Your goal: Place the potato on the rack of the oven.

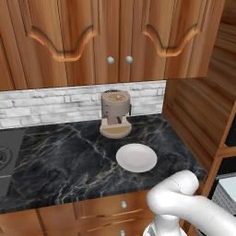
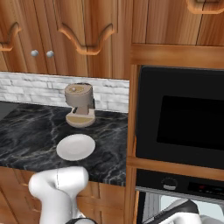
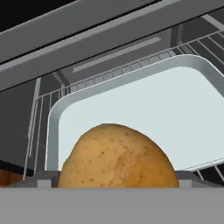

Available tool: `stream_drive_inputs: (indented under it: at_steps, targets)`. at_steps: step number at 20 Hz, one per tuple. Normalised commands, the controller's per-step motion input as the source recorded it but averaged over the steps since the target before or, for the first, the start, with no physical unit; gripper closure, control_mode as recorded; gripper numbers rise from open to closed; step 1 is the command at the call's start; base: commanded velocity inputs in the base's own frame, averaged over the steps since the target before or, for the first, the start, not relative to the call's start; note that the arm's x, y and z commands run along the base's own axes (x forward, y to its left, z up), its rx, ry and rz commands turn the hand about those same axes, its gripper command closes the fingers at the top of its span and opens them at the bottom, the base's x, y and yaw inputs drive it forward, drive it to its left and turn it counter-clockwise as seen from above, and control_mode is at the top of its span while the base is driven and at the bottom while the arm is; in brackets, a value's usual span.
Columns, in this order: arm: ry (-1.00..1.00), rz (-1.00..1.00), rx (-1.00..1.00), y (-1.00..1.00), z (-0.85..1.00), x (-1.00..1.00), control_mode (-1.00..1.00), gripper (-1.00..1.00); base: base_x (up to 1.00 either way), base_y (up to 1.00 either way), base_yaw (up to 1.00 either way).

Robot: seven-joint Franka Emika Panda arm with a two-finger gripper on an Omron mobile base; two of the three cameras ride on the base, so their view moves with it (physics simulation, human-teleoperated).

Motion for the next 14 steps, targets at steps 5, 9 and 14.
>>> stream_drive_inputs:
  at_steps: [5, 9, 14]
  targets:
    - [0.00, -0.01, -0.01, -0.14, -0.32, 0.23, -1.00, 1.00, 0.00, 0.00, 0.00]
    - [-0.02, -0.04, -0.06, 0.00, -0.31, 0.28, -1.00, 1.00, 0.00, 0.00, 0.00]
    - [-0.02, -0.04, -0.08, 0.01, -0.40, 0.25, -1.00, 1.00, 0.00, 0.00, 0.00]
